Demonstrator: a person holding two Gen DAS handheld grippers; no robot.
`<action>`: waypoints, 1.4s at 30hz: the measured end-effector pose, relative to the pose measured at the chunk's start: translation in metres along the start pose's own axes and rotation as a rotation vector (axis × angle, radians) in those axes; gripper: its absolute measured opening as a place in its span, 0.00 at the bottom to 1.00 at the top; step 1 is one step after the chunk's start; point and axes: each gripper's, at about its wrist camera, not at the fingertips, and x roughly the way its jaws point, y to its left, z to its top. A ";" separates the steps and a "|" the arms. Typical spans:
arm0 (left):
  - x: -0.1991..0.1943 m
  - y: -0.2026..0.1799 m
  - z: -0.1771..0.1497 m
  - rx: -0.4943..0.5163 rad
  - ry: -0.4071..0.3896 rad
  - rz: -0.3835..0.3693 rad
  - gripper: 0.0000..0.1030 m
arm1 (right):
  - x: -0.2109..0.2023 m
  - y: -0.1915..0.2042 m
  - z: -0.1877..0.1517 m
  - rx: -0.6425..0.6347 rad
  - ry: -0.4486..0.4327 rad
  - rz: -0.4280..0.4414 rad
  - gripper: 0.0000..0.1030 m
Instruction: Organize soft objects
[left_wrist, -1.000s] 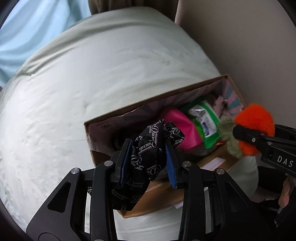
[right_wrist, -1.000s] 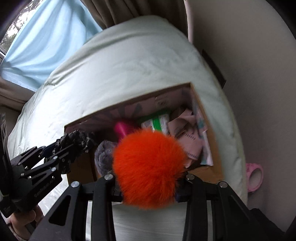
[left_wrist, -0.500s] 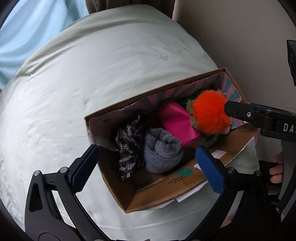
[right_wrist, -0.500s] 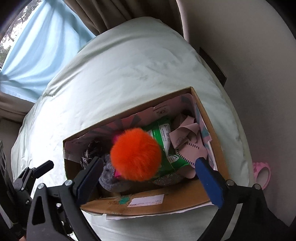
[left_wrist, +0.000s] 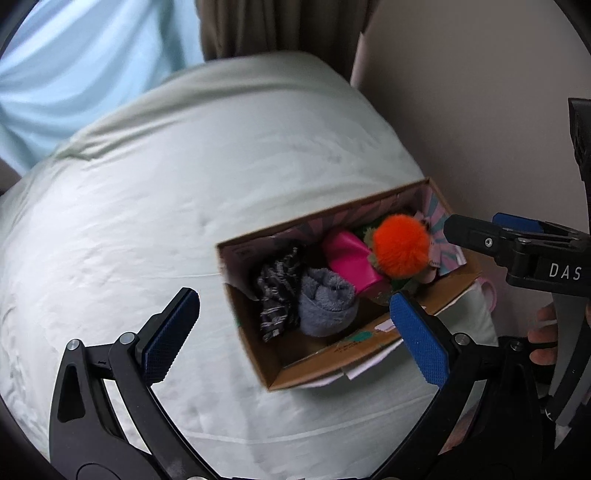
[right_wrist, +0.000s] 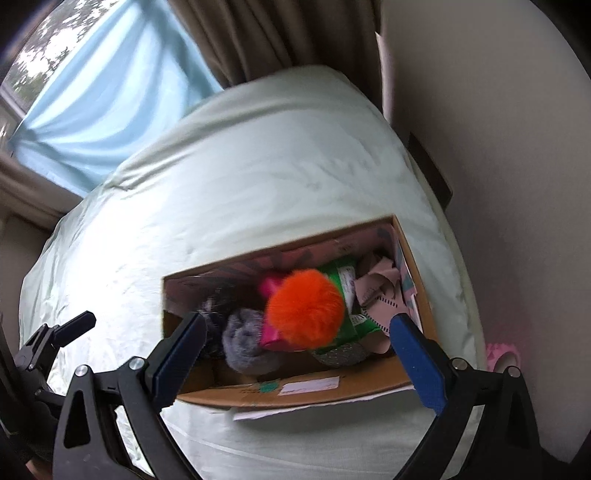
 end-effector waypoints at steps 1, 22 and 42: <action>-0.012 0.005 -0.002 -0.011 -0.015 0.003 1.00 | -0.008 0.007 0.000 -0.016 -0.012 0.000 0.96; -0.265 0.147 -0.060 -0.216 -0.415 0.183 1.00 | -0.180 0.195 -0.041 -0.251 -0.310 0.070 0.96; -0.325 0.180 -0.111 -0.220 -0.567 0.278 1.00 | -0.220 0.259 -0.080 -0.306 -0.483 0.018 0.96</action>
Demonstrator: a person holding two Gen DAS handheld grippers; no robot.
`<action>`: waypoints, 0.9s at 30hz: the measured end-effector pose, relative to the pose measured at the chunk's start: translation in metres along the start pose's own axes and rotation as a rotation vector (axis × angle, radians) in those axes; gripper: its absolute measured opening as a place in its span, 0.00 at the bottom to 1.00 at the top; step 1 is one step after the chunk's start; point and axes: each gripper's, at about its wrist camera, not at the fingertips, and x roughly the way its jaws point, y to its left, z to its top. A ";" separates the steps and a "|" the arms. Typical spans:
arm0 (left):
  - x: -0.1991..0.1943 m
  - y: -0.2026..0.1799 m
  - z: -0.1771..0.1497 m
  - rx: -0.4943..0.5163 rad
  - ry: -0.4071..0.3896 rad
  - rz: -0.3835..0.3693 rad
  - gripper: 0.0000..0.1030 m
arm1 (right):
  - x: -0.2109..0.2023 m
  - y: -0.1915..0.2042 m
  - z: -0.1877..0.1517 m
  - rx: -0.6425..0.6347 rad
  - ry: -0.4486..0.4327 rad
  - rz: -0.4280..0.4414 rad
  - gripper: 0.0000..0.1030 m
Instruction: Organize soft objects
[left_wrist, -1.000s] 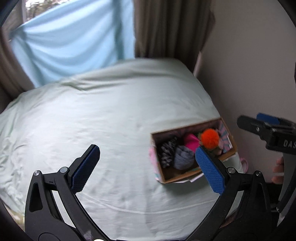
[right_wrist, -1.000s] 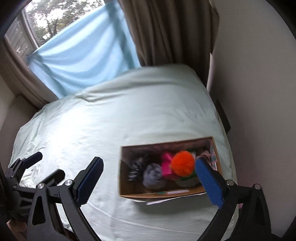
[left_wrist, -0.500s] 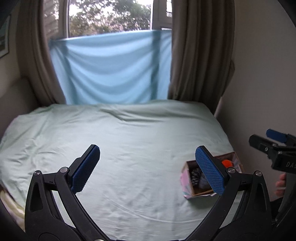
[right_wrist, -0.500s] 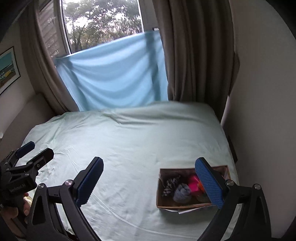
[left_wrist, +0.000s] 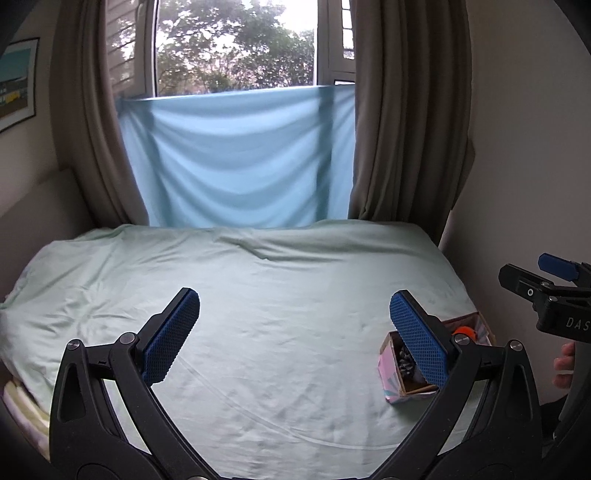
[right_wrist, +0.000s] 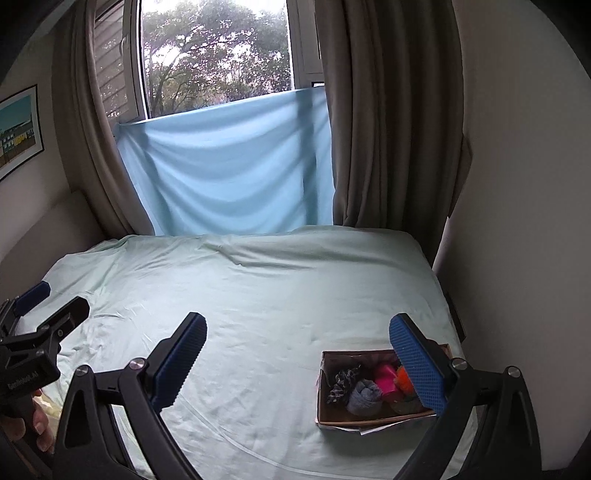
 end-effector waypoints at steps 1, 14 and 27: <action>0.000 0.001 0.000 0.000 -0.002 -0.002 1.00 | 0.000 0.000 0.001 0.001 -0.001 -0.002 0.96; -0.006 0.004 0.001 -0.002 -0.033 -0.011 1.00 | -0.002 0.005 0.006 0.004 -0.031 -0.029 0.96; -0.009 0.004 0.001 -0.017 -0.056 -0.009 1.00 | -0.005 0.004 0.009 0.002 -0.051 -0.045 0.96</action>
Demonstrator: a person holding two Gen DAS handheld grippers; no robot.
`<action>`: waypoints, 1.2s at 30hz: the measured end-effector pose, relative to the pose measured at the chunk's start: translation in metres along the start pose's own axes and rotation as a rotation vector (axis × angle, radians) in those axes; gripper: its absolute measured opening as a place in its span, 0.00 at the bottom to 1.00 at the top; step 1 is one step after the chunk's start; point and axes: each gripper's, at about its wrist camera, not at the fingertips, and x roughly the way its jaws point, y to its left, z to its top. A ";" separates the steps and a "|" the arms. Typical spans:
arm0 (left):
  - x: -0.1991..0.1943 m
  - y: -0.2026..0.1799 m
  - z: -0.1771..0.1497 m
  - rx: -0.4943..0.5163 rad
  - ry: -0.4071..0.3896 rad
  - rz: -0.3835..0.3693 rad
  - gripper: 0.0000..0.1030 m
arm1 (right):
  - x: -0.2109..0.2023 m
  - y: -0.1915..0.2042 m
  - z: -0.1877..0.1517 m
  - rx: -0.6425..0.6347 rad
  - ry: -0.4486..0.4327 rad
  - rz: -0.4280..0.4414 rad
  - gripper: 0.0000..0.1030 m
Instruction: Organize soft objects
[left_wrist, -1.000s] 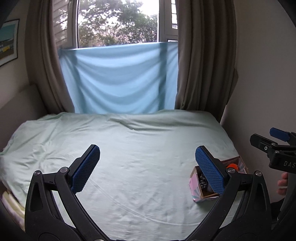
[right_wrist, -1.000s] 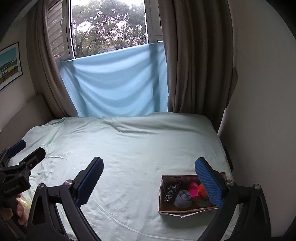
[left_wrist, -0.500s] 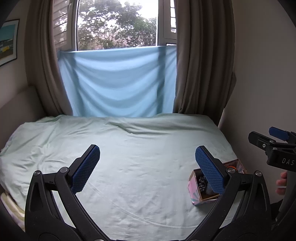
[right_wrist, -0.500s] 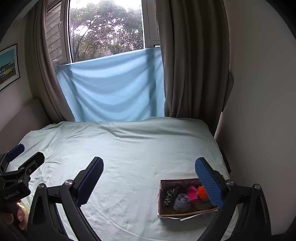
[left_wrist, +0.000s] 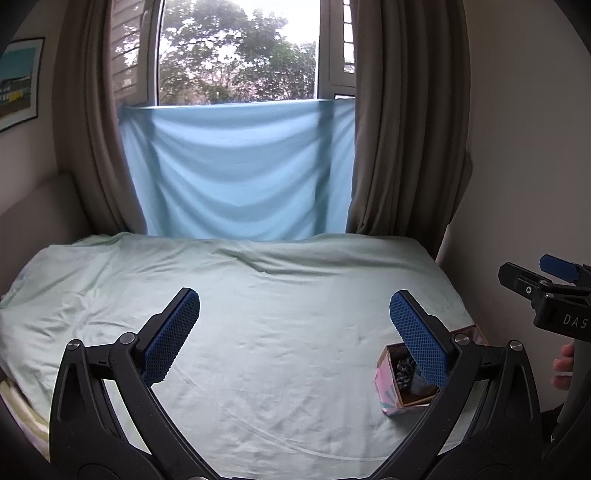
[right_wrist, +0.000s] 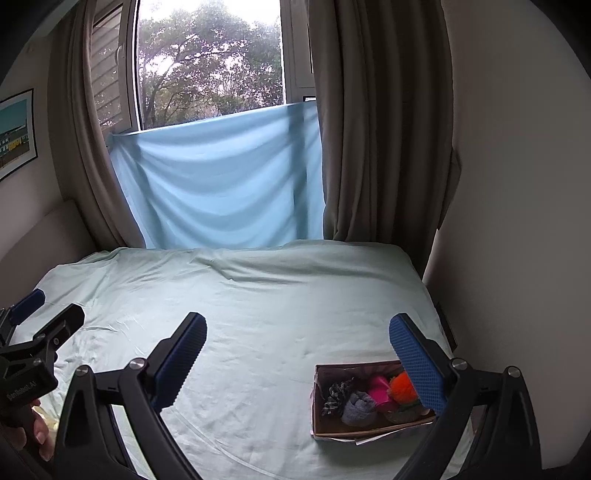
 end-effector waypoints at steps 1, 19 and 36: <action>0.000 0.000 0.001 -0.001 0.000 0.000 1.00 | -0.001 0.000 -0.001 0.000 -0.001 -0.001 0.96; -0.001 0.000 0.000 -0.006 -0.009 -0.006 1.00 | -0.001 -0.002 0.002 -0.004 -0.007 -0.005 0.96; 0.002 -0.003 0.003 -0.014 -0.036 0.015 1.00 | 0.004 -0.004 0.005 -0.012 -0.015 0.002 0.96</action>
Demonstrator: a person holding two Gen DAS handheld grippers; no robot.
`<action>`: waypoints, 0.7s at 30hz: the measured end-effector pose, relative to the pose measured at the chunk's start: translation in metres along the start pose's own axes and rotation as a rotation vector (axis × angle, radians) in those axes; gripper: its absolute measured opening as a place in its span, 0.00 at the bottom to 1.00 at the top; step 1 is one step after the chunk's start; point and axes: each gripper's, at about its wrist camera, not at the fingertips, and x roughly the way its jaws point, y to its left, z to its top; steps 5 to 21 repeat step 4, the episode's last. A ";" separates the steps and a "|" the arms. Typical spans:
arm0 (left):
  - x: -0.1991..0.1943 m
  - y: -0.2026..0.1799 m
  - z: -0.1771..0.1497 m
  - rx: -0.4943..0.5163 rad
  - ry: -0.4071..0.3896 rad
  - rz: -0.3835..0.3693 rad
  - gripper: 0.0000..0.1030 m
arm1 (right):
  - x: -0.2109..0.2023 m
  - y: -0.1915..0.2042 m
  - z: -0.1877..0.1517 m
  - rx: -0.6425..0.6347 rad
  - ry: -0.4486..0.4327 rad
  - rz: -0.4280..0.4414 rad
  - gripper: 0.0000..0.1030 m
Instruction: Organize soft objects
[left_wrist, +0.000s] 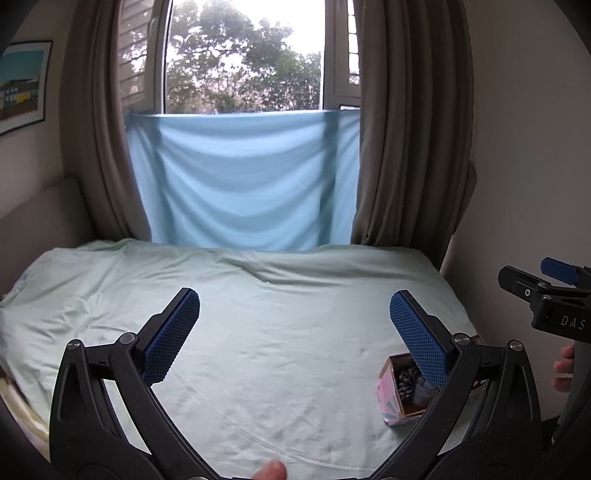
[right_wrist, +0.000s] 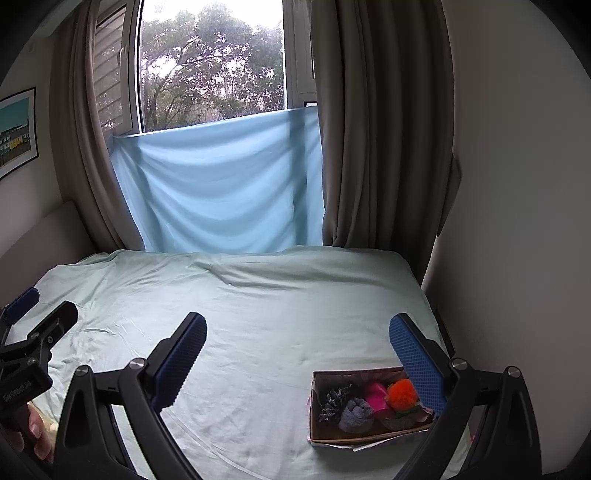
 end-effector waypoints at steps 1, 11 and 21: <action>0.002 0.001 0.000 -0.002 0.004 -0.007 1.00 | 0.001 0.001 0.001 -0.002 0.003 0.000 0.96; 0.008 0.000 -0.001 0.002 0.016 -0.002 1.00 | 0.006 0.002 0.002 -0.003 0.017 -0.001 0.96; 0.008 0.000 -0.001 0.002 0.016 -0.002 1.00 | 0.006 0.002 0.002 -0.003 0.017 -0.001 0.96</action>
